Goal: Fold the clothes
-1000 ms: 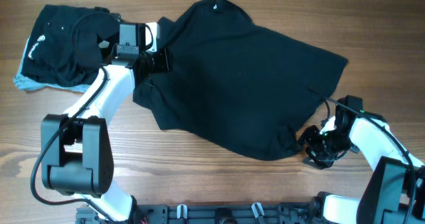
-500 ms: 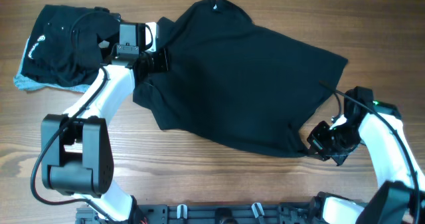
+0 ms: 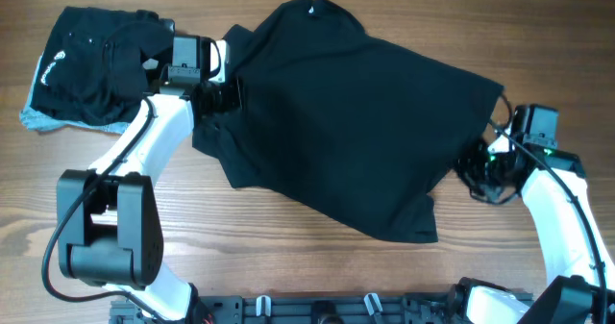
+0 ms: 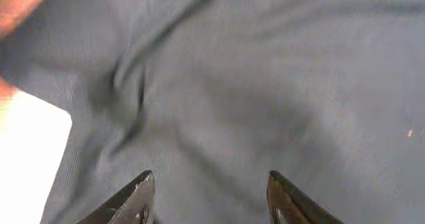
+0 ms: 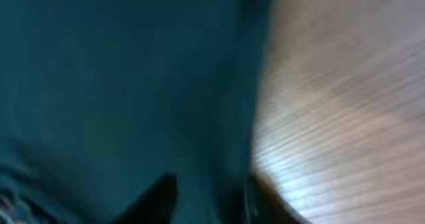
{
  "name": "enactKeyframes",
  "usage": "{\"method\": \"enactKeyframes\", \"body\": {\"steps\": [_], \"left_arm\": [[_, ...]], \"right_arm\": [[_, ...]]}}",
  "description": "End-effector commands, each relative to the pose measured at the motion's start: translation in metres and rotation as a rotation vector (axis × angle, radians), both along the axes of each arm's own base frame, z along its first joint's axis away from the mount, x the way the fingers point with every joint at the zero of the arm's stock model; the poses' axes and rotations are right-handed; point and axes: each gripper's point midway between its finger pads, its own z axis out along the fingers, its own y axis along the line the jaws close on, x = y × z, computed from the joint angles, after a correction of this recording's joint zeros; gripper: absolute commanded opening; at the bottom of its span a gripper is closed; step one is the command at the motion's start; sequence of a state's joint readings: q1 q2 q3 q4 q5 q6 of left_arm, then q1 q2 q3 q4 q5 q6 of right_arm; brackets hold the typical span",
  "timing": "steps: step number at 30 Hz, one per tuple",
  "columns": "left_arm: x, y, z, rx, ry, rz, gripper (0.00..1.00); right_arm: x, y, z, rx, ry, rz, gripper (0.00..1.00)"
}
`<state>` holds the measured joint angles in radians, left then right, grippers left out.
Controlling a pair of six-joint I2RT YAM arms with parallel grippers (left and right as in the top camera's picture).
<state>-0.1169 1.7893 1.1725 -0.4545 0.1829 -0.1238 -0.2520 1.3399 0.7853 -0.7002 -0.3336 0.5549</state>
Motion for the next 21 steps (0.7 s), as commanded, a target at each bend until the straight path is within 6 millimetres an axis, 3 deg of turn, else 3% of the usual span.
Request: {"method": "enactKeyframes", "body": {"steps": [1, 5, 7, 8, 11, 12, 16, 18, 21], "left_arm": [[-0.007, 0.001, 0.001, 0.012, 0.028, -0.013, 0.4], [-0.009, 0.001, -0.001, 0.012, 0.036, -0.013, 0.38], [-0.009, 0.001, -0.001, 0.012, 0.038, -0.013, 0.39], [-0.009, 0.002, -0.001, 0.012, 0.038, -0.013, 0.4], [-0.01, 0.002, -0.001, 0.013, 0.04, -0.013, 0.4], [-0.01, 0.002, -0.001, 0.012, 0.041, -0.013, 0.4], [-0.009, 0.002, -0.001, 0.012, 0.036, -0.013, 0.42], [-0.009, 0.001, -0.001, 0.012, 0.036, -0.013, 0.43], [-0.004, -0.001, 0.002, -0.002, 0.012, -0.018, 0.52]], "right_arm": [[0.036, -0.004, 0.003, 0.019, -0.107, -0.037, 0.13], [0.042, -0.007, -0.041, 0.042, -0.002, -0.077, 0.11], [0.039, -0.01, -0.065, 0.039, 0.06, -0.09, 0.29], [0.037, -0.012, -0.08, 0.03, 0.096, -0.094, 0.48], [0.032, -0.013, -0.091, 0.017, 0.126, -0.075, 0.52], [0.031, -0.014, -0.092, 0.007, 0.129, -0.072, 0.51], [0.026, -0.047, -0.097, -0.144, 0.16, -0.146, 0.09], [0.022, -0.078, -0.097, -0.238, 0.17, -0.236, 0.04], [0.048, -0.12, -0.085, -0.292, 0.028, -0.345, 0.04]]}}
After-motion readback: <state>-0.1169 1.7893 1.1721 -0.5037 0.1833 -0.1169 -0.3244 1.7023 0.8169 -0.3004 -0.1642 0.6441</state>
